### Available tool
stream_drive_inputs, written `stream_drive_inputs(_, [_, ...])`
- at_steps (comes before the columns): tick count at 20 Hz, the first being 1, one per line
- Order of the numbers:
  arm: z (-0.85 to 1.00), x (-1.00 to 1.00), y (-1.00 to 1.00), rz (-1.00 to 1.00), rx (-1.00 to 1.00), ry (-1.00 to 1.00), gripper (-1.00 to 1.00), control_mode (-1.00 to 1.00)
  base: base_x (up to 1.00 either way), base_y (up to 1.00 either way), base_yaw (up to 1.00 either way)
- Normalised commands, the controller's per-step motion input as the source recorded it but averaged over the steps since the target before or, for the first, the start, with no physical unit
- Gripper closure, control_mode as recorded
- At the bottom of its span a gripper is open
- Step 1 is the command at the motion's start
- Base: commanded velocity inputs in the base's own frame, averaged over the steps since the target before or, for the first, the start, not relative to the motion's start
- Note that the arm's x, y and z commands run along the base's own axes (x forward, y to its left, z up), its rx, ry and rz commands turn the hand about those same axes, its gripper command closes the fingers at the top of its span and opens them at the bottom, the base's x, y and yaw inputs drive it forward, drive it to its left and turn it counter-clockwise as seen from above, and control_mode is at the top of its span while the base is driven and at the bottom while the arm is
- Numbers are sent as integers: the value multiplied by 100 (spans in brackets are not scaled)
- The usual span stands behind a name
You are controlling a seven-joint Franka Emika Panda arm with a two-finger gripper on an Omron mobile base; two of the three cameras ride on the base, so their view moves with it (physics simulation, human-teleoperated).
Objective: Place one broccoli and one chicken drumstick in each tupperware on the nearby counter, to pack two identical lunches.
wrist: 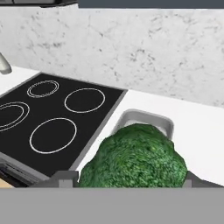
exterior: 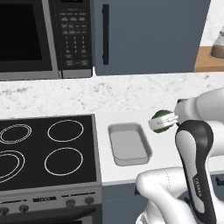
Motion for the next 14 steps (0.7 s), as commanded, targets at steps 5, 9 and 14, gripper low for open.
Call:
stream_drive_inputs(5, [-54, 26, 10, 0, -8, 6, 100, -100, 7, 18, 0])
stream_drive_inputs(9, [-69, 56, -20, 0, -1, 2, 100, -100, 0, 0, 0])
stream_drive_inputs(14, [-75, 55, -17, 0, 0, 0, 100, -100, 0, 0, 0])
